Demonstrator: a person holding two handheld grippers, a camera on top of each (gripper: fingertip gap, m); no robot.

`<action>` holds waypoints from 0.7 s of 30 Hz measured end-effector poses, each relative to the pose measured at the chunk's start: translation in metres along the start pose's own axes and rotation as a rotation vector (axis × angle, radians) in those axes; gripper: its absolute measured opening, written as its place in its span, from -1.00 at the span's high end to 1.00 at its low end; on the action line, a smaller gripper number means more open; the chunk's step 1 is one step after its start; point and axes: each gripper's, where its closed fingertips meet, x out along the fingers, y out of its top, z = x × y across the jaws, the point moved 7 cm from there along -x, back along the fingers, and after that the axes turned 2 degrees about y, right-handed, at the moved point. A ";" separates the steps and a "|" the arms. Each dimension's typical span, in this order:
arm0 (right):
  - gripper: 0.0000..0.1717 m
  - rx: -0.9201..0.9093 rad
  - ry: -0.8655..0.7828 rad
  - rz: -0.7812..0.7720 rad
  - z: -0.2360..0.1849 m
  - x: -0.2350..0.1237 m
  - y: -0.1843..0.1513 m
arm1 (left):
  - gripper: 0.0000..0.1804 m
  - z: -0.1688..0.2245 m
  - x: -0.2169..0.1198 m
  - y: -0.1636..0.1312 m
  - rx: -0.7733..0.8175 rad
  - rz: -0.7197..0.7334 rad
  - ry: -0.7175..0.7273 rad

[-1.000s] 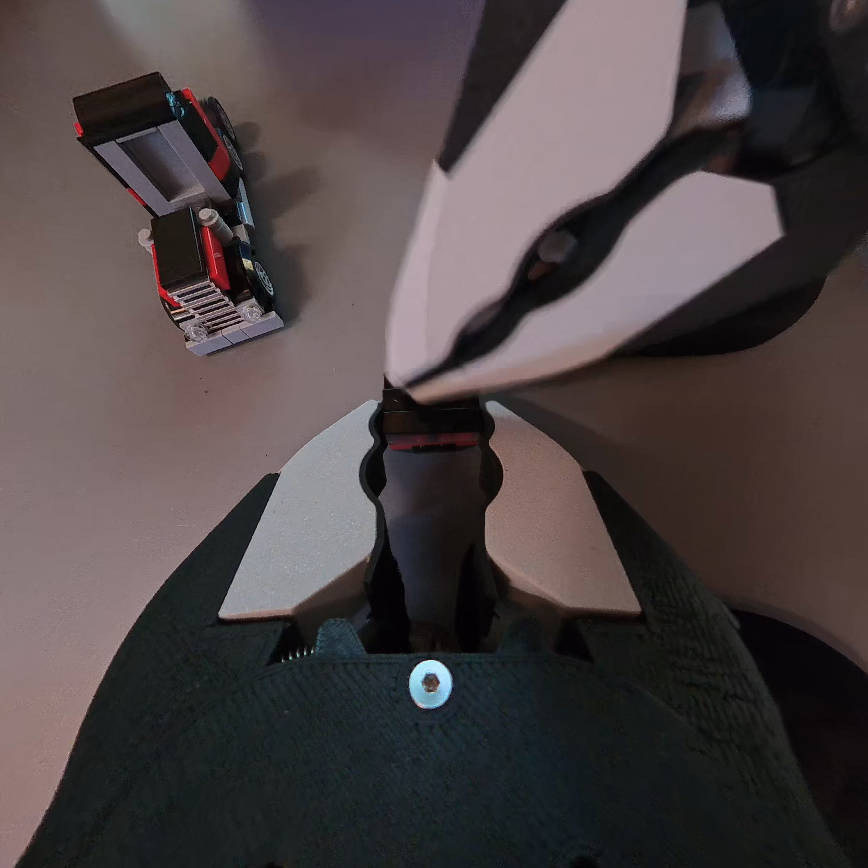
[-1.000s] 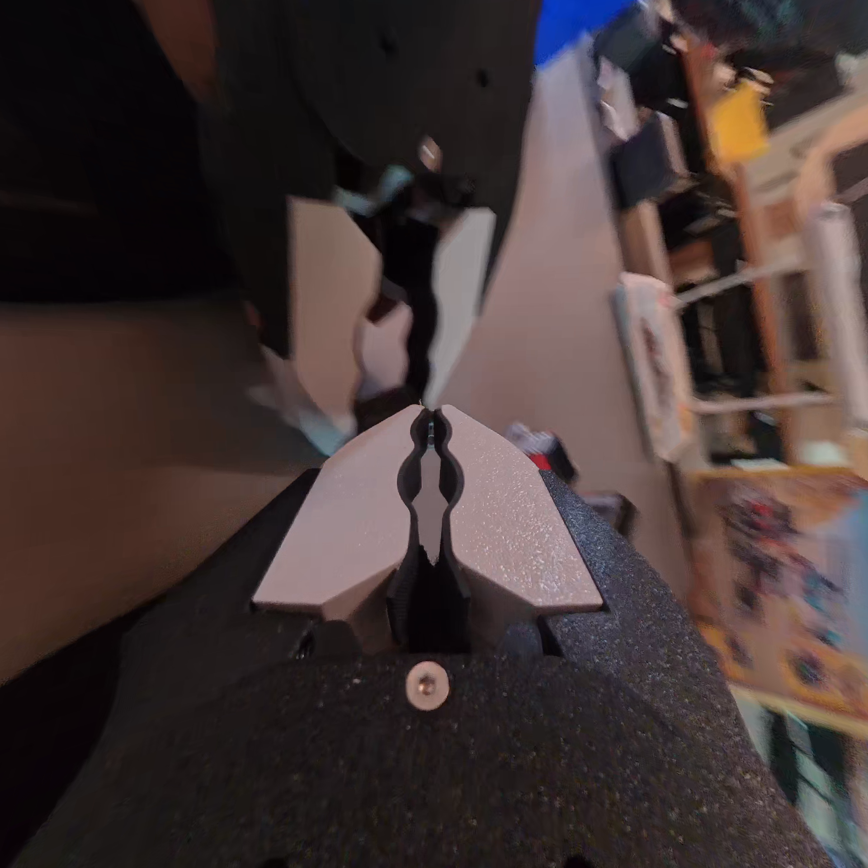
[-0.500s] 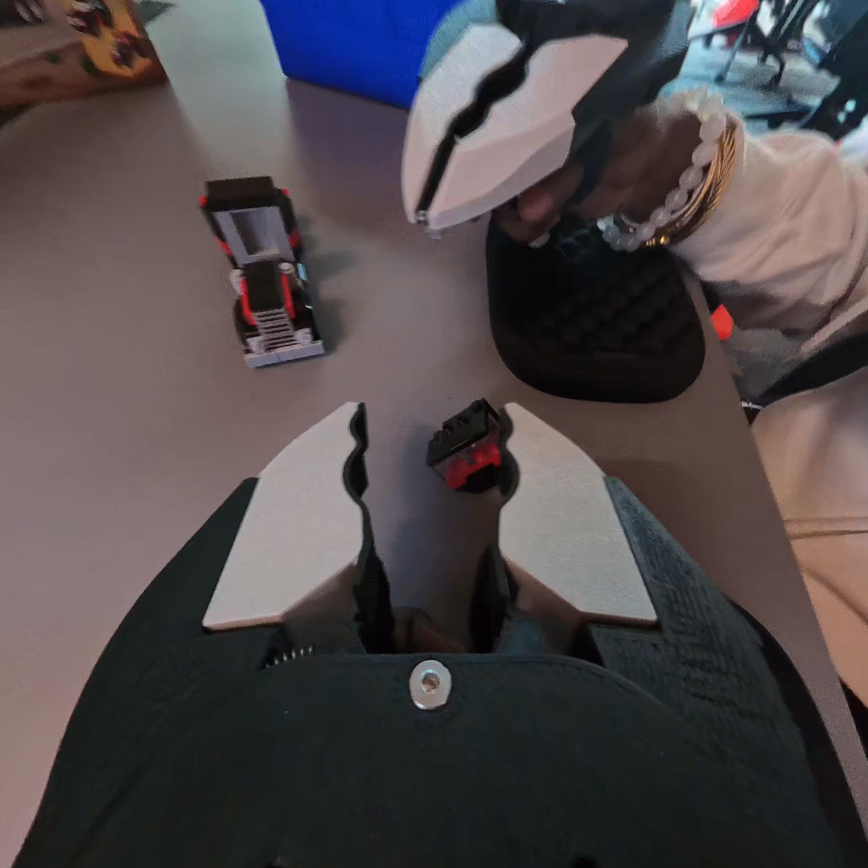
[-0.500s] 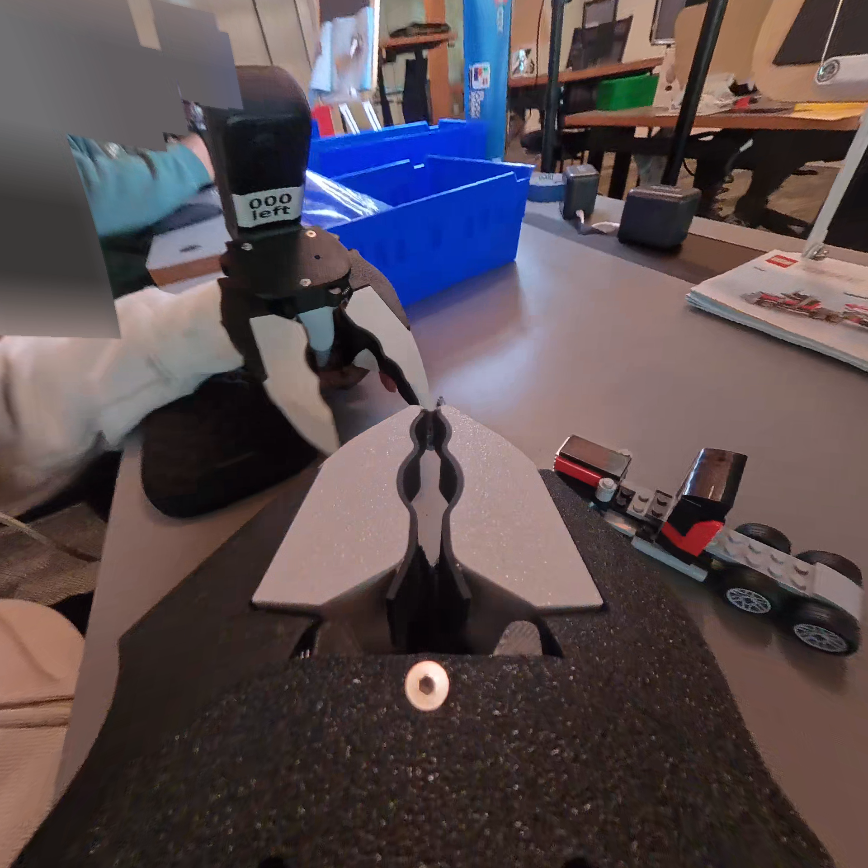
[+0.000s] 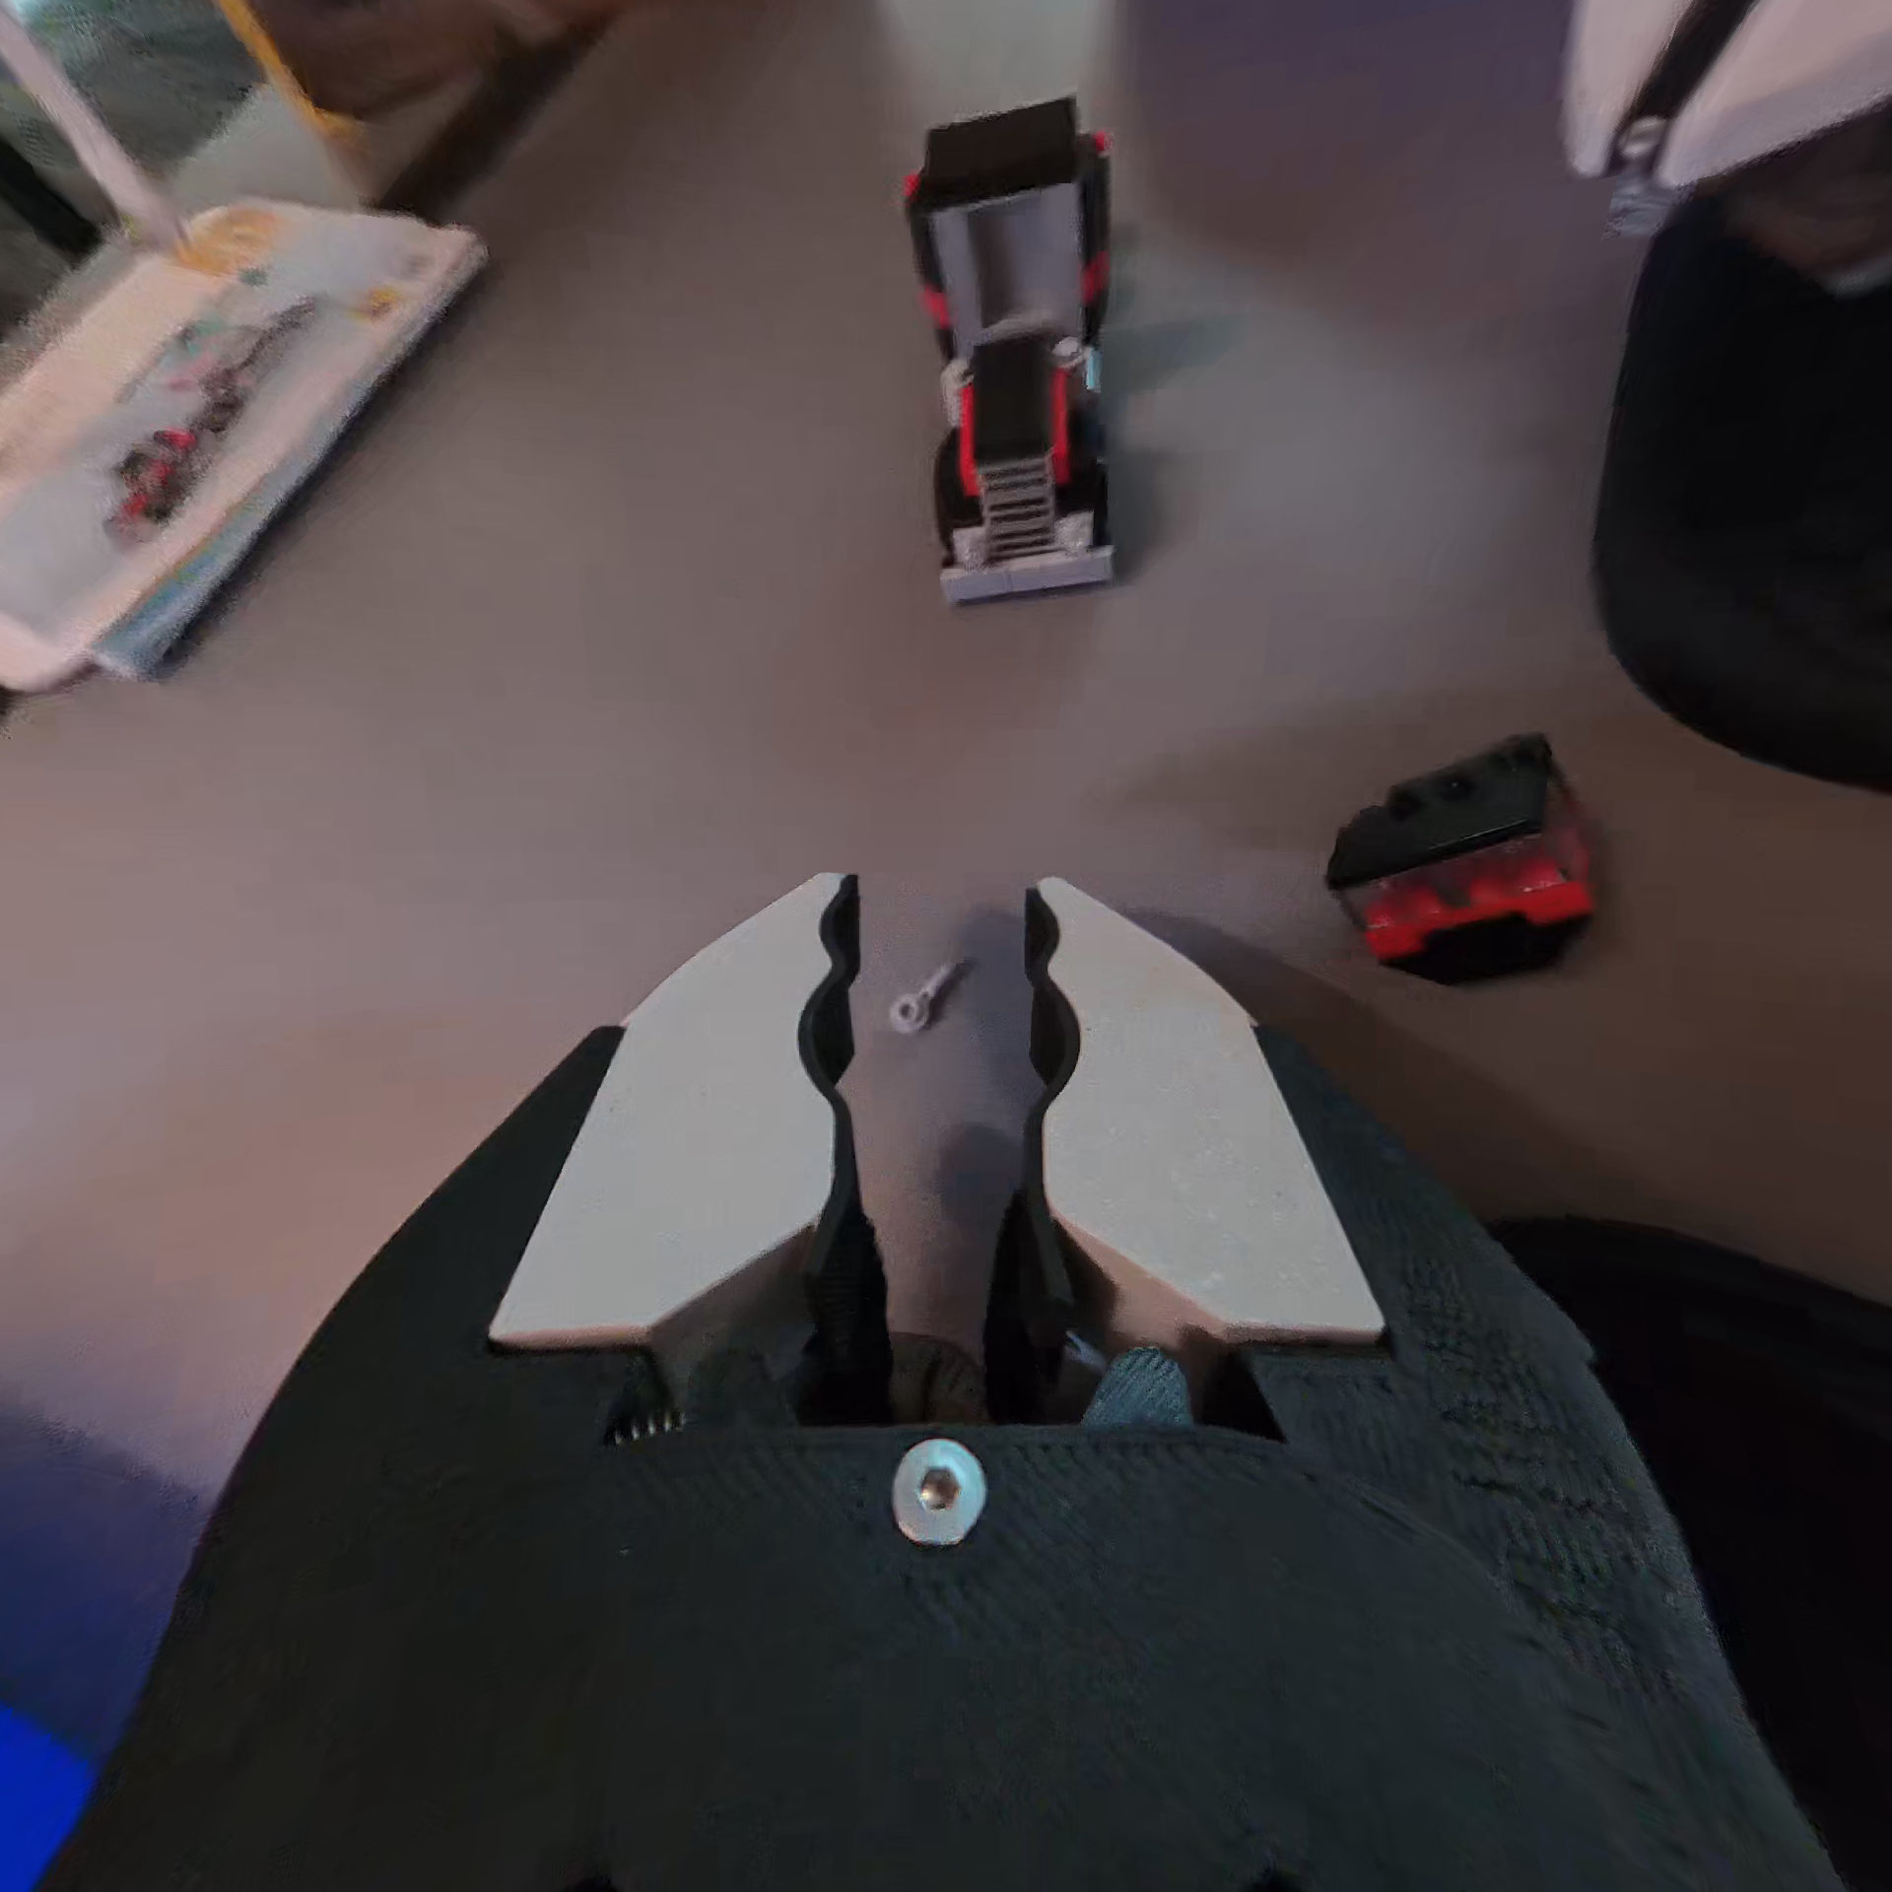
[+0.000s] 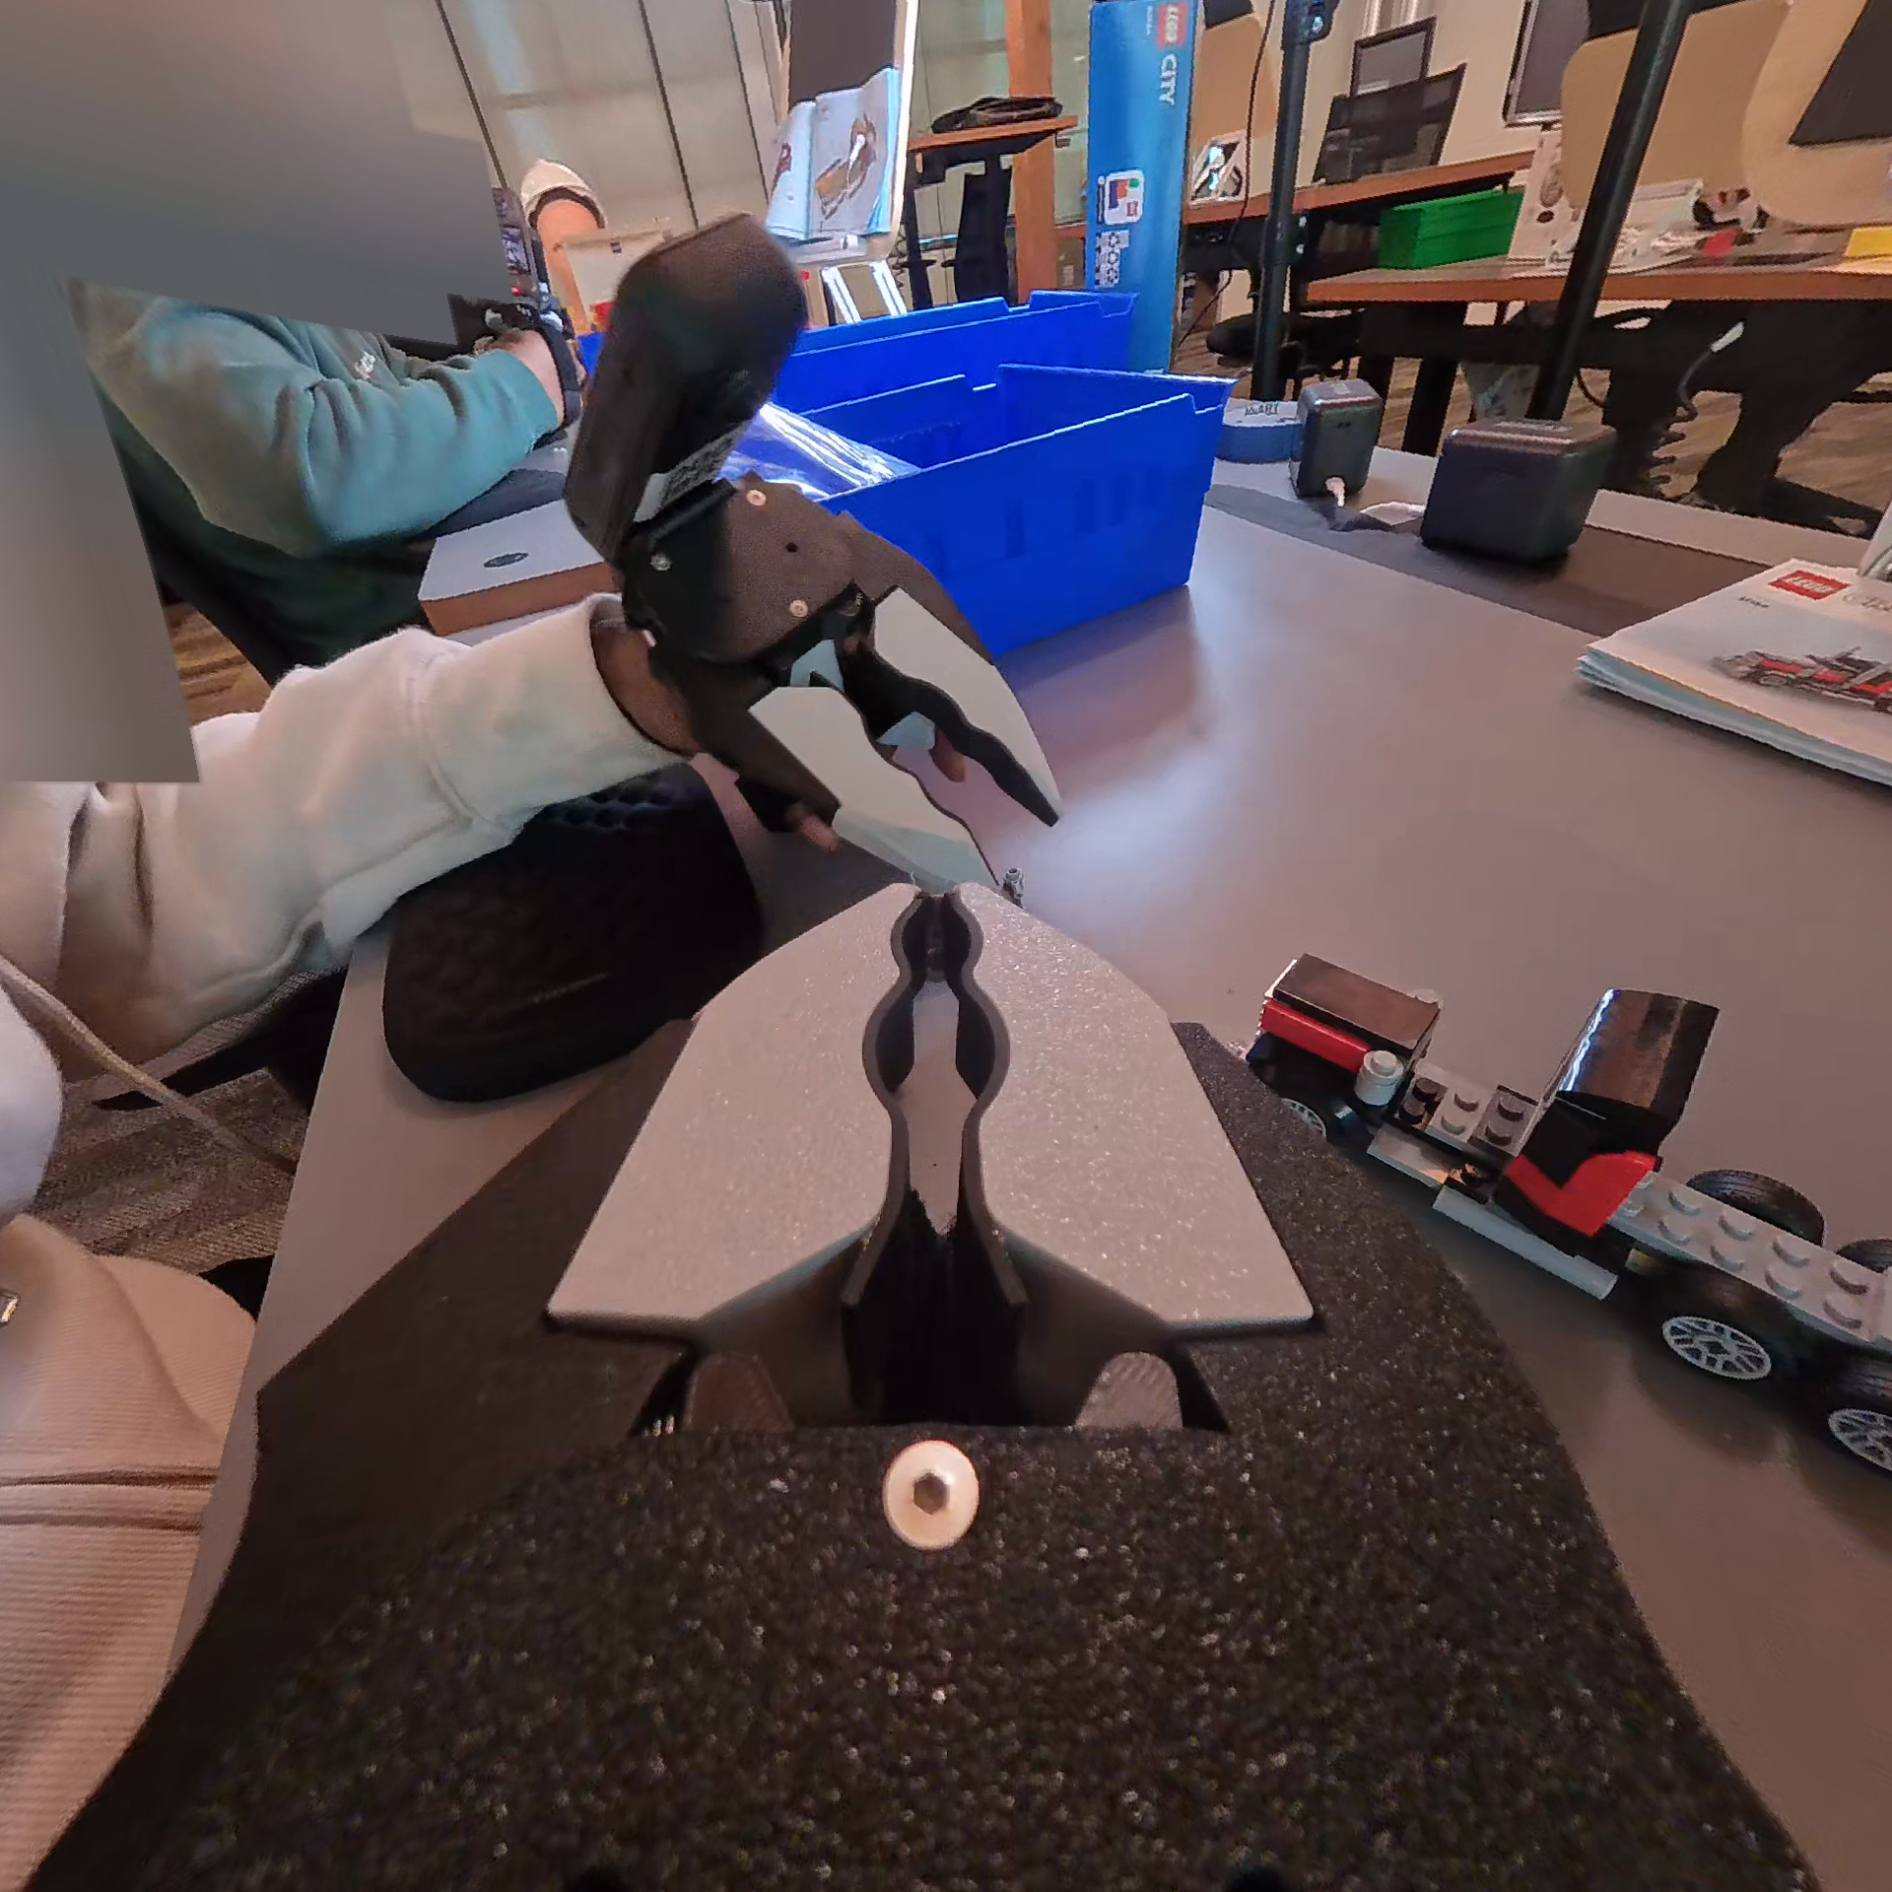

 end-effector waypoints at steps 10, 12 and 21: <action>0.97 0.009 0.014 0.015 0.000 -0.001 0.000 | 0.91 -0.014 0.003 -0.023 -0.201 -0.112 -0.048; 0.97 0.006 0.013 0.008 0.000 -0.001 0.000 | 0.91 -0.014 0.004 -0.023 -0.206 -0.111 -0.054; 0.97 0.001 0.001 0.003 0.000 0.000 -0.001 | 0.94 -0.005 -0.024 0.004 -0.124 0.079 0.016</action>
